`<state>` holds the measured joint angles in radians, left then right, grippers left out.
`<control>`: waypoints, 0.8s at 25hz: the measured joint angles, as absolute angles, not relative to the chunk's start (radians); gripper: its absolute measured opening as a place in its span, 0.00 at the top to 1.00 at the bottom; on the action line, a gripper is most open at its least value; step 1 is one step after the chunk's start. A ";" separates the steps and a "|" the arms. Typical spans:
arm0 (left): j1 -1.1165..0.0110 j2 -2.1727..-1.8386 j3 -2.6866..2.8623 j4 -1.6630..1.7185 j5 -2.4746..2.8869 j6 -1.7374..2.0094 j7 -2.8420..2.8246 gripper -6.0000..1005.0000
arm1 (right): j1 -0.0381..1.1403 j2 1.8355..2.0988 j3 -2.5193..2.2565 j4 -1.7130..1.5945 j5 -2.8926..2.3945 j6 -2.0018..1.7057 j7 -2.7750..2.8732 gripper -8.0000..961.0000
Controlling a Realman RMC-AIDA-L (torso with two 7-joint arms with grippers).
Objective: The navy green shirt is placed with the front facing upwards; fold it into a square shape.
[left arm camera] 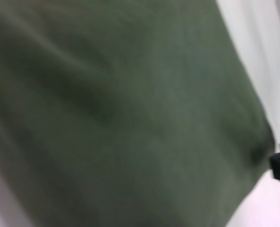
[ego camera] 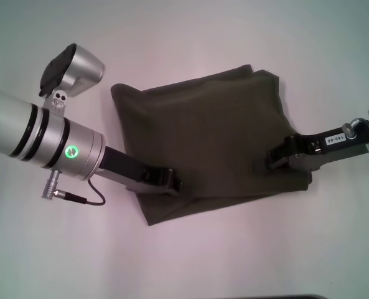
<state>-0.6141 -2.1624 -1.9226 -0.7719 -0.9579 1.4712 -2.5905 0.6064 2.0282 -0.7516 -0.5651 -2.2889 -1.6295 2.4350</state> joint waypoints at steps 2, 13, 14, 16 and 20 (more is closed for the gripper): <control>-0.616 -2.162 -1.922 -0.768 -0.938 1.460 -2.597 0.99 | 0.606 2.025 -0.752 -0.562 -2.289 -1.629 2.437 0.99; -0.614 -2.160 -2.019 -0.799 -0.914 1.541 -2.563 0.99 | 0.604 2.020 -0.752 -0.565 -2.288 -1.633 2.439 0.99; -0.613 -2.161 -2.053 -0.806 -0.914 1.564 -2.552 0.99 | 0.604 2.019 -0.752 -0.566 -2.287 -1.635 2.439 0.99; -0.613 -2.161 -2.094 -0.817 -0.914 1.581 -2.545 0.99 | 0.605 2.016 -0.752 -0.567 -2.286 -1.635 2.439 0.99; -0.610 -2.161 -2.100 -0.817 -0.907 1.541 -2.560 0.99 | 0.606 2.014 -0.750 -0.566 -2.286 -1.611 2.438 0.99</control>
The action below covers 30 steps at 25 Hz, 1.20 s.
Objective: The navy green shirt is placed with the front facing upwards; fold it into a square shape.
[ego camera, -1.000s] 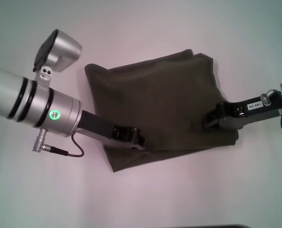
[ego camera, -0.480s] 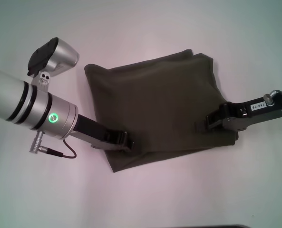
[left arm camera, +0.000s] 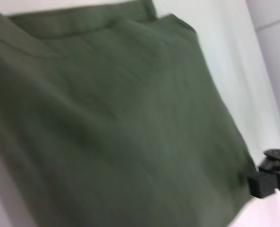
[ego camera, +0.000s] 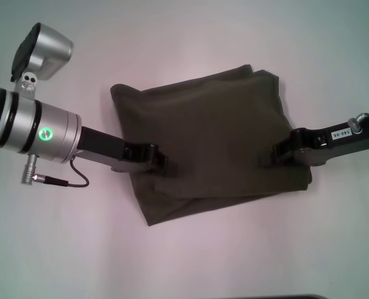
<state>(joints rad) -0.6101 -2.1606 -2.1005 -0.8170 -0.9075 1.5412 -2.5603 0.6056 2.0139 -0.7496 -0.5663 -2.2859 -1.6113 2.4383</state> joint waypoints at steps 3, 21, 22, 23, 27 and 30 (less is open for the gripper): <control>-0.618 -2.162 -2.085 -0.784 -0.903 1.491 -2.568 0.99 | 0.606 2.017 -0.752 -0.560 -2.290 -1.587 2.438 0.99; -0.620 -2.149 -2.088 -0.796 -0.859 1.504 -2.585 0.99 | 0.569 1.994 -0.733 -0.590 -2.285 -1.611 2.454 0.99; -0.619 -2.150 -2.101 -0.811 -0.860 1.525 -2.579 0.99 | 0.569 1.995 -0.726 -0.605 -2.279 -1.631 2.453 0.99; -0.619 -2.151 -2.118 -0.822 -0.860 1.548 -2.570 0.99 | 0.570 1.995 -0.724 -0.612 -2.276 -1.646 2.451 0.99; -0.619 -2.153 -2.180 -0.836 -0.861 1.609 -2.538 0.99 | 0.579 1.996 -0.732 -0.620 -2.282 -1.691 2.437 0.99; -0.618 -2.144 -2.191 -0.835 -0.861 1.612 -2.535 0.99 | 0.580 1.992 -0.744 -0.615 -2.312 -1.705 2.436 0.99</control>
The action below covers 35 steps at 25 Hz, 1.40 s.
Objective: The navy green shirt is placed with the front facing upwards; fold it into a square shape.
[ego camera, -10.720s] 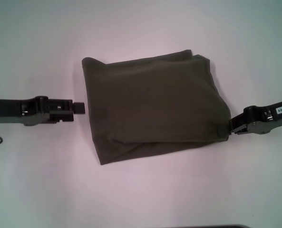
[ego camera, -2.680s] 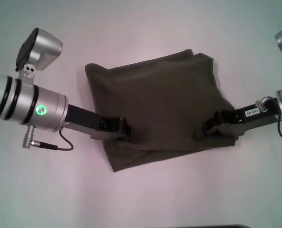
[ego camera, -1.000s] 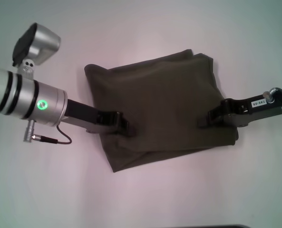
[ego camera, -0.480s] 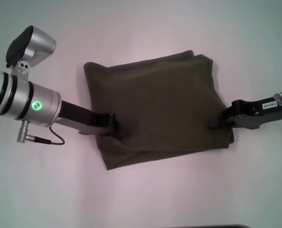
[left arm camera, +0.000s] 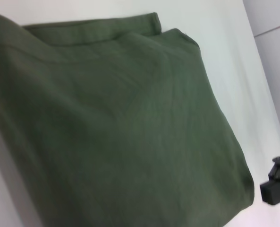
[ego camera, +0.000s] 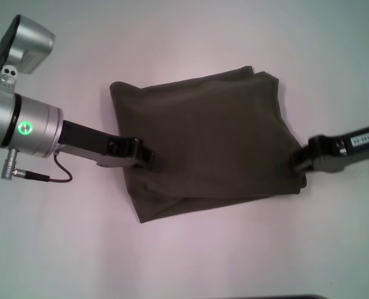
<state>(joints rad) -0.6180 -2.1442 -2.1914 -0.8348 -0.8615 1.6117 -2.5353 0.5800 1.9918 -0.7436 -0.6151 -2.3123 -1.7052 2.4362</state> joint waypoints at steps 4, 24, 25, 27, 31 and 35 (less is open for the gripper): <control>-0.611 -2.139 -2.192 -0.830 -0.861 1.606 -2.535 0.99 | 0.569 1.982 -0.740 -0.612 -2.376 -1.704 2.462 0.99; -0.590 -2.128 -2.220 -0.845 -0.861 1.626 -2.524 0.99 | 0.556 1.959 -0.646 -0.685 -2.338 -1.832 2.434 0.99; -0.589 -2.129 -2.220 -0.845 -0.861 1.626 -2.524 0.99 | 0.559 1.964 -0.647 -0.678 -2.338 -1.822 2.431 0.99; -0.589 -2.131 -2.220 -0.845 -0.861 1.626 -2.523 0.99 | 0.566 1.978 -0.659 -0.657 -2.351 -1.784 2.431 0.99; -0.591 -2.132 -2.220 -0.845 -0.862 1.626 -2.522 0.99 | 0.587 1.997 -0.710 -0.600 -2.393 -1.687 2.435 0.99; -0.592 -2.130 -2.220 -0.845 -0.862 1.625 -2.522 0.99 | 0.601 2.000 -0.728 -0.574 -2.450 -1.638 2.460 0.99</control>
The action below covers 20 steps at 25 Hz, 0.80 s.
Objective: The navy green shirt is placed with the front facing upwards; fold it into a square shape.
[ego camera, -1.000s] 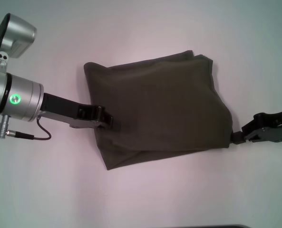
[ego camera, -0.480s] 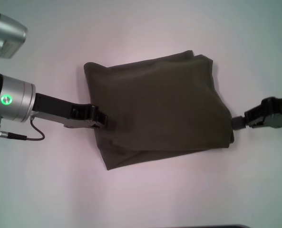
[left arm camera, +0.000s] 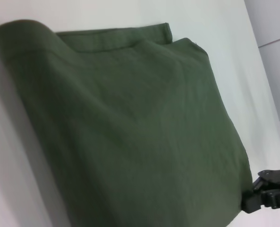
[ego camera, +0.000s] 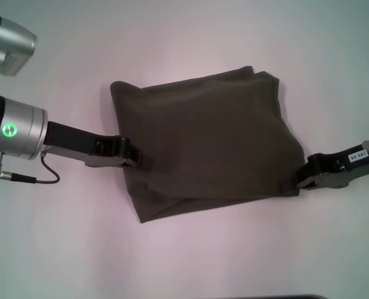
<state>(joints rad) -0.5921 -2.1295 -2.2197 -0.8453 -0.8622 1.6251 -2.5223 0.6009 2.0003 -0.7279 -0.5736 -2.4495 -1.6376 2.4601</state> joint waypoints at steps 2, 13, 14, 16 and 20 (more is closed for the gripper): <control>-0.591 -2.129 -2.220 -0.844 -0.862 1.623 -2.522 0.99 | 0.600 1.998 -0.725 -0.578 -2.462 -1.626 2.477 0.99; -0.591 -2.128 -2.220 -0.844 -0.859 1.623 -2.524 0.99 | 0.600 1.986 -0.686 -0.641 -2.421 -1.730 2.453 0.99; -0.591 -2.128 -2.221 -0.845 -0.859 1.624 -2.524 0.99 | 0.596 1.982 -0.670 -0.671 -2.395 -1.771 2.445 0.99; -0.593 -2.125 -2.228 -0.846 -0.860 1.626 -2.524 0.99 | 0.591 1.972 -0.636 -0.723 -2.348 -1.831 2.435 0.99; -0.602 -2.115 -2.272 -0.861 -0.862 1.658 -2.517 0.99 | 0.591 1.929 -0.564 -0.773 -2.216 -1.905 2.417 0.98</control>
